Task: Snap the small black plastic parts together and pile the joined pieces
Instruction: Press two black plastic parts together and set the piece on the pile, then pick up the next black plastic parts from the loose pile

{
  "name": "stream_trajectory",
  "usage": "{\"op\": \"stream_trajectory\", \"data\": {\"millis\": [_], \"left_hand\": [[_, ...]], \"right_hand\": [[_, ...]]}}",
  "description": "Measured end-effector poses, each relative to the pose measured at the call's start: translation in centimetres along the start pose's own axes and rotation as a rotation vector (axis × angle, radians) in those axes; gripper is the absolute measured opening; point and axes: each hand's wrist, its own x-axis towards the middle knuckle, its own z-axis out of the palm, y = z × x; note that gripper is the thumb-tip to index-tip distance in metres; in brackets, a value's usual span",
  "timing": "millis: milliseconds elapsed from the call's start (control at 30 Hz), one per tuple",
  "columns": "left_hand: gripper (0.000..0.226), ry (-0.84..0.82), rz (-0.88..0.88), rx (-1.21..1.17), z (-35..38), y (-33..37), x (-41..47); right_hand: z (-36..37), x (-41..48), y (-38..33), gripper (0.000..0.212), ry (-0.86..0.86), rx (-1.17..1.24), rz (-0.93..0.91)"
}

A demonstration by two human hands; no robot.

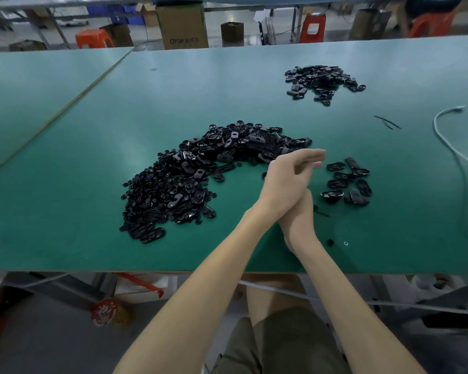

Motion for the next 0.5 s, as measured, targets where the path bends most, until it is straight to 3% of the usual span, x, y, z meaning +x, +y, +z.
{"op": "stream_trajectory", "data": {"millis": [100, 200, 333, 500], "left_hand": [[0.041, 0.168, -0.013, -0.052, -2.0, -0.5, -0.8], [0.036, 0.267, -0.019, 0.257, -4.3, -2.5, -1.7], [0.027, 0.11, -0.096, 0.626, -4.8, -4.8, -2.5], [0.026, 0.09, -0.087, 0.693, -4.6, -5.1, -2.4]], "right_hand": [[-0.1, 0.0, 0.4, 0.017, 0.005, -0.322, -0.179], [-0.3, 0.5, 0.5, 0.018, 0.115, -0.209, -0.162], [-0.3, 0.9, 0.6, 0.019, 0.148, -0.075, -0.133], [-0.3, 0.7, 0.5, 0.013, 0.171, -0.038, -0.145]]}}
